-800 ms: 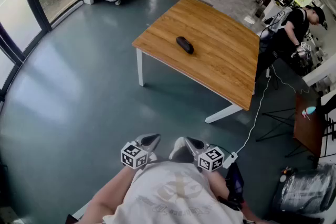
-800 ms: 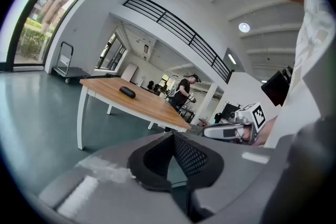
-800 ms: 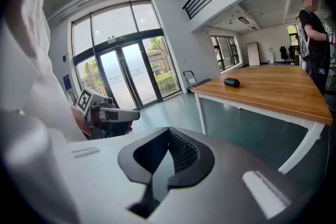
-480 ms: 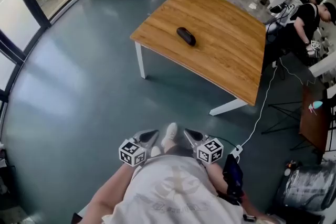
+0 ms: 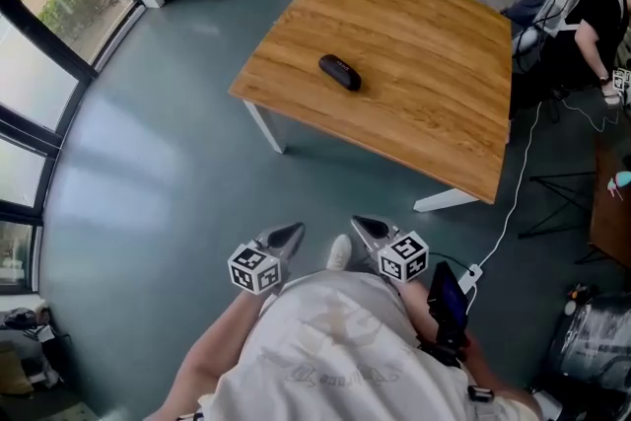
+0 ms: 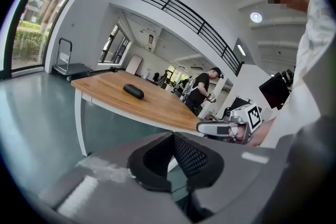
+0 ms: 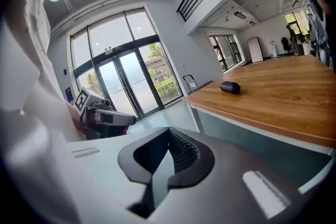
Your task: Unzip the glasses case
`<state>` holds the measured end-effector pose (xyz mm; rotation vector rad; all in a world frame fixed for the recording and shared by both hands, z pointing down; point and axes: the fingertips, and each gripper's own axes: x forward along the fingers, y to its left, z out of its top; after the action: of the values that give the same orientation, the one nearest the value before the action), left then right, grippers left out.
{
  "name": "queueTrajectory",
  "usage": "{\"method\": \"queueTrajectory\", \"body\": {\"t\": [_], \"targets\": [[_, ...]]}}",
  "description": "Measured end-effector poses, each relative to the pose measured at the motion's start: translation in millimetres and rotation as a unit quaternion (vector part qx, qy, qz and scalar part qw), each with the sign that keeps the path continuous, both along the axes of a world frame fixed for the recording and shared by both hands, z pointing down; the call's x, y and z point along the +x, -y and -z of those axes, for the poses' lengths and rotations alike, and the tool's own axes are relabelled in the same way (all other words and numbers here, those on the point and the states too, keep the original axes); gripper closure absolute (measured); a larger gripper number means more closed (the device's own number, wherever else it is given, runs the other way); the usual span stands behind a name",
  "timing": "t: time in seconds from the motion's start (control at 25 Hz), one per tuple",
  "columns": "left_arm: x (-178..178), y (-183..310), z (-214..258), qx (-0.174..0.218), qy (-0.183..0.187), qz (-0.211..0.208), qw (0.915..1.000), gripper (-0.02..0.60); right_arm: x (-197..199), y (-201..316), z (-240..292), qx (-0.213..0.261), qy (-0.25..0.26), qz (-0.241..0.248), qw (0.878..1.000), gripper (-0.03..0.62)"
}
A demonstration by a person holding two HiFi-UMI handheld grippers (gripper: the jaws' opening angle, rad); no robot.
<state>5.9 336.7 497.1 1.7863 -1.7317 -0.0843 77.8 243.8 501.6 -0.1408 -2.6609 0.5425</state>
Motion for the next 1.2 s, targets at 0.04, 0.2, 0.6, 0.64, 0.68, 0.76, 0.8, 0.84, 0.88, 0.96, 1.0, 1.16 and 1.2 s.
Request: {"method": "queueTrajectory", "body": {"t": [0.04,0.2,0.6,0.64,0.68,0.76,0.8,0.84,0.88,0.96,1.0,1.16,1.2], "targets": [[-5,12,2,0.000,0.004,-0.002,1.0000,0.580,-4,10,0,-0.002,0.002,0.001,1.000,0.586],[-18,53,9,0.001,0.018,-0.011,0.9998,0.580,-21,46,2,0.000,0.014,0.010,1.000,0.586],[-58,110,9,-0.020,0.033,-0.030,0.9988,0.578,-49,97,-3,-0.008,0.017,-0.010,1.000,0.586],[-63,114,6,-0.021,0.031,-0.031,0.9988,0.578,-52,100,-5,-0.008,0.014,-0.014,1.000,0.586],[-68,120,3,-0.023,0.028,-0.033,0.9988,0.578,-54,104,-7,-0.007,0.011,-0.019,1.000,0.586],[-79,133,-4,-0.024,0.019,-0.040,0.9987,0.578,-61,114,-10,-0.005,0.003,-0.033,0.999,0.586],[-85,140,-6,-0.024,0.015,-0.046,0.9985,0.578,-66,119,-11,-0.003,-0.001,-0.041,0.999,0.586],[-92,148,-9,-0.023,0.010,-0.053,0.9983,0.578,-71,125,-12,-0.001,-0.005,-0.049,0.999,0.586],[-100,156,-11,-0.023,0.005,-0.059,0.9980,0.578,-77,131,-12,0.001,-0.009,-0.059,0.998,0.586],[-116,173,-14,-0.025,-0.007,-0.071,0.9971,0.578,-88,143,-9,0.006,-0.017,-0.077,0.997,0.586],[-123,182,-14,-0.025,-0.014,-0.079,0.9965,0.578,-93,149,-7,0.008,-0.020,-0.086,0.996,0.586],[-153,214,-12,-0.025,-0.017,-0.114,0.9930,0.578,-123,176,0,0.023,-0.028,-0.117,0.992,0.586],[-161,219,-12,-0.028,-0.014,-0.121,0.9921,0.578,-130,181,1,0.025,-0.030,-0.126,0.991,0.586]]}}
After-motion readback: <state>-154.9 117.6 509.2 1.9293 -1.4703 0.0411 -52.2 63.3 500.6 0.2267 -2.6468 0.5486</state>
